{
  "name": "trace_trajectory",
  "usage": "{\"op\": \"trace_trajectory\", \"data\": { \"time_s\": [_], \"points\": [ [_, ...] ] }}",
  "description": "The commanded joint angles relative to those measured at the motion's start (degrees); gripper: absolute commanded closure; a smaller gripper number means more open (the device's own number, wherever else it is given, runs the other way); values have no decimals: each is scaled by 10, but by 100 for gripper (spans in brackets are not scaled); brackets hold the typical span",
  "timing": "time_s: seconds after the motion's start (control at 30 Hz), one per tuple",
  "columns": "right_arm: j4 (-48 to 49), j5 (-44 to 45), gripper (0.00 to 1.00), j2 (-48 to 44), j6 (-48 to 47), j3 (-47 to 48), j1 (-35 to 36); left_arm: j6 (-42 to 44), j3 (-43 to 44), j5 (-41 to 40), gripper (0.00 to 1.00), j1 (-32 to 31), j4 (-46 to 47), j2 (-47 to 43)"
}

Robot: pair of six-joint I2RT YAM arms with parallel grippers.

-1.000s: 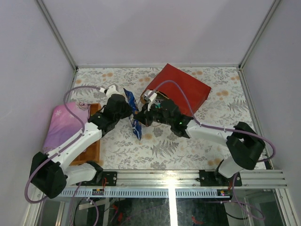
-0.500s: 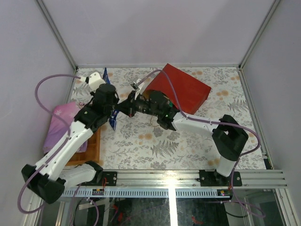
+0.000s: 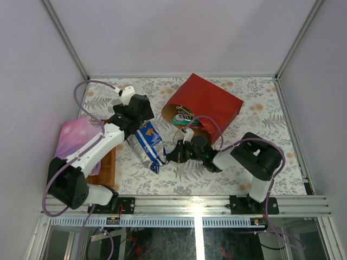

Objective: Take the snacks out of the paper bag
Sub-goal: Adjust the snack at the center of the board.

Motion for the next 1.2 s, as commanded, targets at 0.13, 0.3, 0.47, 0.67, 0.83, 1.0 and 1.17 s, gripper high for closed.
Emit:
{"op": "trace_trajectory", "data": {
  "time_s": [0.13, 0.3, 0.47, 0.67, 0.83, 1.0, 1.17],
  "points": [
    [-165, 97, 92, -83, -64, 65, -2, -45, -55, 32, 0, 24, 46, -47],
    [-278, 199, 95, -138, -87, 70, -1, -72, -120, 78, 1, 25, 62, -81],
    [-316, 222, 96, -153, -105, 81, -1, -63, -133, 98, 2, 73, 85, -83],
    [-356, 182, 95, -149, -129, 108, -1, 19, -53, 186, 6, 195, 181, 16],
    [-371, 129, 94, -146, -160, 125, -2, 127, 75, 518, 9, 285, 210, 177],
    [-370, 46, 94, -153, -186, 126, -2, 355, 333, 778, 4, 343, 33, 347],
    [-379, 0, 93, -163, -216, 125, -3, 547, 472, 909, 0, 386, -174, 439]
  ]
}}
